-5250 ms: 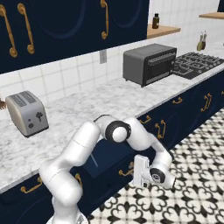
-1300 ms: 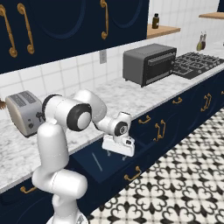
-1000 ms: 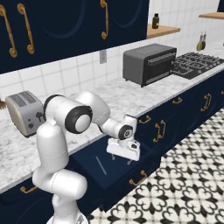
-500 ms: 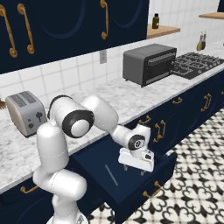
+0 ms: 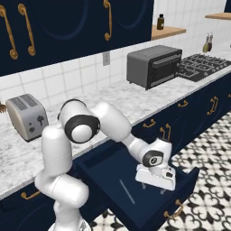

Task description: Take a straw from the drawer in front and place it inside the glass cup on the dining counter.

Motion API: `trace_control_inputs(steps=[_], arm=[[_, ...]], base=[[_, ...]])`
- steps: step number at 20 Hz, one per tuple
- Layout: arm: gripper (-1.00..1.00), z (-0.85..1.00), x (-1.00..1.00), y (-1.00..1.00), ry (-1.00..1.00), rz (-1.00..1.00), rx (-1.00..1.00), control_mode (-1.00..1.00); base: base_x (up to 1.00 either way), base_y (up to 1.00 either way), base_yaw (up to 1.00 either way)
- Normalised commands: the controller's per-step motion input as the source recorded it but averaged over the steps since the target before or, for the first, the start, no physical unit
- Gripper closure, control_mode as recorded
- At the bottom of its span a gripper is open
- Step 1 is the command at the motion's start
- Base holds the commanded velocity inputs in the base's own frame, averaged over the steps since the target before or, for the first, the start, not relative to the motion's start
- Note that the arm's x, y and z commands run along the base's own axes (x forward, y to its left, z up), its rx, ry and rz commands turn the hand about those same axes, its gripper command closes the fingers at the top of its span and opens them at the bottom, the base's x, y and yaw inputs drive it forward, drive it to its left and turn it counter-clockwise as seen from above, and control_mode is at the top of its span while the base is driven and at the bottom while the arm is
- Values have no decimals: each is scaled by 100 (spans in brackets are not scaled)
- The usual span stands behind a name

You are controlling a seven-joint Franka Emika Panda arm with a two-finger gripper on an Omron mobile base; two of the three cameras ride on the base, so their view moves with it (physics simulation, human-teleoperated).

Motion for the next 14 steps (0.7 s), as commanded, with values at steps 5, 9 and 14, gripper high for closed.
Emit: trace_control_inputs(steps=[5, 9, 14], arm=[[-100, 14, -9, 32, -9, 0, -1, -100], [-100, 5, 18, 91, -7, 0, -5, -100], [-100, 0, 36, 100, -3, 1, -6, -100]], base=[[0, 0, 0], [0, 0, 0], [0, 0, 0]])
